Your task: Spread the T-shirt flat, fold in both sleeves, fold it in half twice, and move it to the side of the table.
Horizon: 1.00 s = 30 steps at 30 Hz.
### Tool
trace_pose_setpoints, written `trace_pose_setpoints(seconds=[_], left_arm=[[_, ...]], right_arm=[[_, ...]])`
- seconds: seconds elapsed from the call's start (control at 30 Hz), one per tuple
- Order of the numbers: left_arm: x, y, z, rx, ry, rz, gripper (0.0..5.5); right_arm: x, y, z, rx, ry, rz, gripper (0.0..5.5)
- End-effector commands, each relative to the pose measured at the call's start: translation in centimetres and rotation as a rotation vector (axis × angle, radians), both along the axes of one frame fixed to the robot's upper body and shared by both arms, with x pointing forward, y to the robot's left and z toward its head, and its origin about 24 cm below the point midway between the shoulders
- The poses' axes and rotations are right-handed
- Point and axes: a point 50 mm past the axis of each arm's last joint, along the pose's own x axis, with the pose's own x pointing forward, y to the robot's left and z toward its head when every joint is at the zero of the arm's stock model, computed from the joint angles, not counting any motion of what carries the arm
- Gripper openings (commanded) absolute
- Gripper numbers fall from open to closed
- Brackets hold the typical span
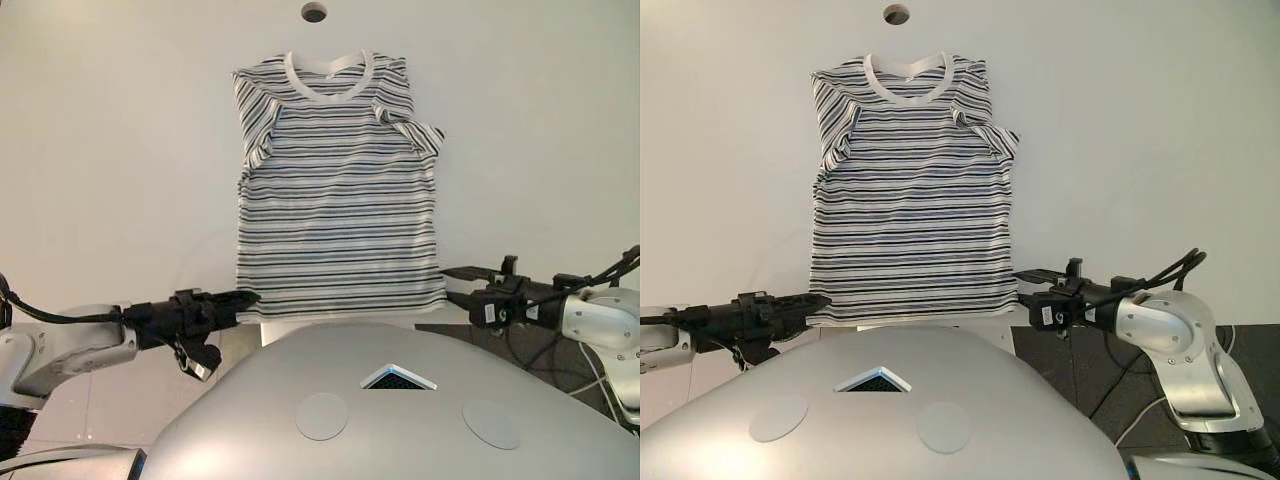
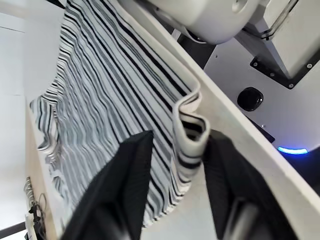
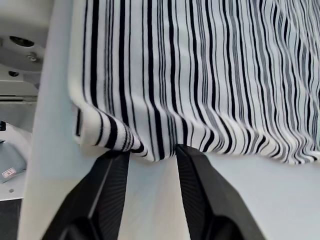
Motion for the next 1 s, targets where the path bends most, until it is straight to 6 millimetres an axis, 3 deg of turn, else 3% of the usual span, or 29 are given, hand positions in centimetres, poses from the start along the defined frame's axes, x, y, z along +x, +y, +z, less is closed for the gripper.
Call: trace_pose_setpoints(seconds=[0.03,0.27,0.57,0.73,0.87,1.0], left_arm=[[0.4,-0.3,0.5,0.018,0.013,-0.003,1.08],[0.8,-0.5,0.5,0.012,0.03,0.006,0.01],[0.7,-0.2,0.2,-0.004,0.045,0.028,0.0],[1.0,-0.4,0.4,-0.061,0.062,0.087,0.0],[2.0,-1.0,1.9,-0.223,0.125,0.256,0.0],[0.6,-0.2,2.3,-0.325,0.369,0.393,0.0]], right_arm=[[0.2,0.5,0.0,-0.005,0.005,0.041,1.72],[-0.1,0.6,0.3,0.013,0.018,0.041,1.55],[0.0,0.2,0.4,0.003,0.043,0.029,0.03],[0.2,0.3,0.5,0.026,0.042,0.021,0.03],[-0.1,0.0,1.2,0.064,0.052,-0.005,0.03],[-0.4,-1.1,2.7,0.128,0.068,-0.052,0.03]])
